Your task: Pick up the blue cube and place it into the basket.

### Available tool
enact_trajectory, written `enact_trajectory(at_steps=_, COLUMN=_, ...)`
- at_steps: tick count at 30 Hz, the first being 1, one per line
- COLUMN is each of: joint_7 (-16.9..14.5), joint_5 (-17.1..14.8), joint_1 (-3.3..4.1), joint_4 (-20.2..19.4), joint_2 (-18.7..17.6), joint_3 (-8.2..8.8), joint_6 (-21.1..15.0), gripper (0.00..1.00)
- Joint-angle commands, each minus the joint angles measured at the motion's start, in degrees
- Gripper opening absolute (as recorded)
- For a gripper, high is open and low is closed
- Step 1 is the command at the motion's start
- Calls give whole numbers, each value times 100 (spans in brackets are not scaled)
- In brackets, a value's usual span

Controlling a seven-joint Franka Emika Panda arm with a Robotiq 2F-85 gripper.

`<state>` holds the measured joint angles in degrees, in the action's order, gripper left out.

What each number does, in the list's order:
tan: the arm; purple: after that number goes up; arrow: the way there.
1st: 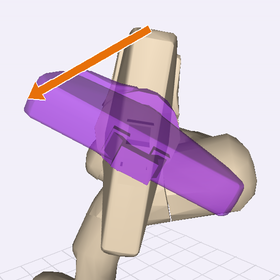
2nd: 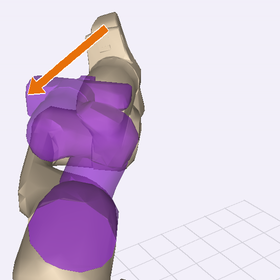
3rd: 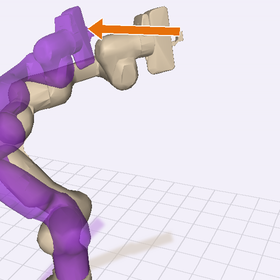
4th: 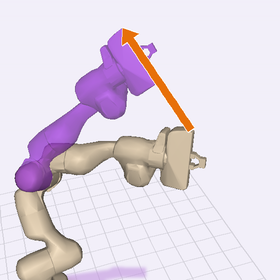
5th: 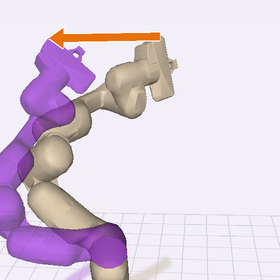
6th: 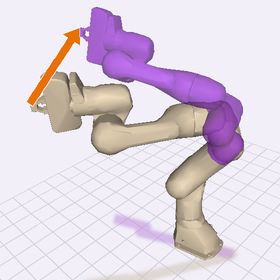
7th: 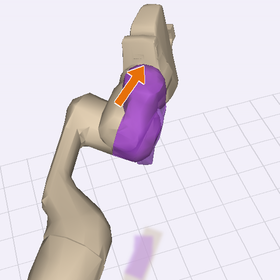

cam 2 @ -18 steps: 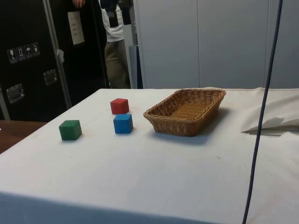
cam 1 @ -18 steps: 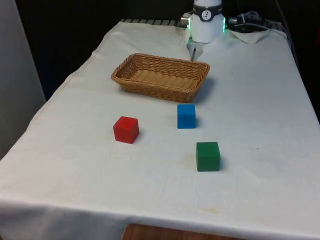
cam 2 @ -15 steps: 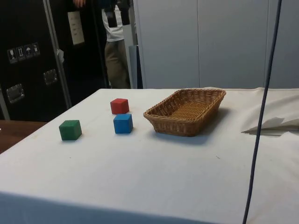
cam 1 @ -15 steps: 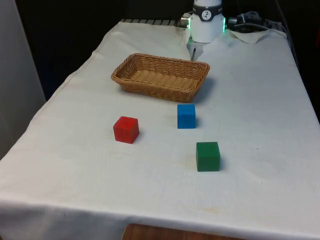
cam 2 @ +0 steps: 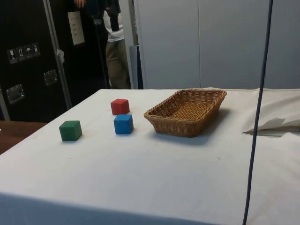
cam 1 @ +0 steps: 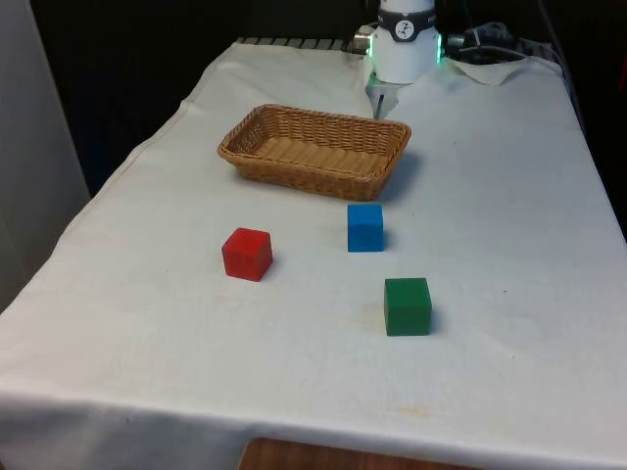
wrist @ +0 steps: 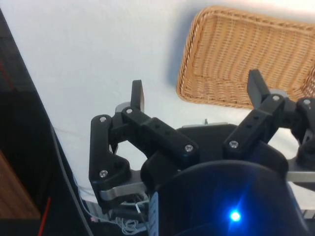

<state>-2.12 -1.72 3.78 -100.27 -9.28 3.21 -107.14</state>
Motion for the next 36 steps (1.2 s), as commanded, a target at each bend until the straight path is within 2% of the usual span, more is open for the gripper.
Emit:
enact_trajectory(at_steps=1, joint_7=-11, joint_5=0, joint_1=0, joint_4=0, joint_2=-17, joint_3=0, joint_6=-29, gripper=100)
enact_trajectory(at_steps=8, joint_7=-218, joint_5=-46, joint_1=6, joint_4=-160, joint_2=-69, joint_3=-29, joint_6=-481, gripper=100)
enact_trajectory(at_steps=9, joint_7=-178, joint_5=-23, joint_1=0, joint_4=-115, joint_2=-74, joint_3=-17, joint_6=-361, gripper=100)
enact_trajectory(at_steps=11, joint_7=-304, joint_5=-40, joint_1=0, joint_4=-246, joint_2=-69, joint_3=-52, joint_6=-642, gripper=100)
enact_trajectory(at_steps=17, joint_7=-504, joint_5=-34, joint_1=6, joint_4=-424, joint_2=-74, joint_3=-74, joint_6=-991, gripper=100)
enact_trajectory(at_steps=18, joint_7=-470, joint_5=-23, joint_1=0, joint_4=-390, joint_2=-74, joint_3=-63, joint_6=-888, gripper=100)
enact_trajectory(at_steps=20, joint_7=-613, joint_5=-46, joint_1=0, joint_4=-498, joint_2=-92, joint_3=-86, joint_6=-1140, gripper=100)
enact_trajectory(at_steps=24, joint_7=-762, joint_5=-86, joint_1=-6, joint_4=-590, joint_2=-138, joint_3=-92, joint_6=-1312, gripper=100)
enact_trajectory(at_steps=25, joint_7=-710, joint_5=-34, joint_1=0, joint_4=-579, joint_2=-120, joint_3=-74, joint_6=-1238, gripper=100)
enact_trajectory(at_steps=26, joint_7=-831, joint_5=-103, joint_1=-11, joint_4=-613, joint_2=-172, joint_3=-92, joint_6=-1364, gripper=100)
enact_trajectory(at_steps=33, joint_7=-1014, joint_5=-109, joint_1=-40, joint_4=-693, joint_2=-344, joint_3=-80, joint_6=-1587, gripper=100)
enact_trajectory(at_steps=34, joint_7=-968, joint_5=-57, joint_1=-29, joint_4=-665, joint_2=-344, joint_3=-69, joint_6=-1501, gripper=100)
enact_trajectory(at_steps=36, joint_7=-1083, joint_5=-109, joint_1=-57, joint_4=-739, joint_2=-424, joint_3=-80, joint_6=-1696, gripper=100)
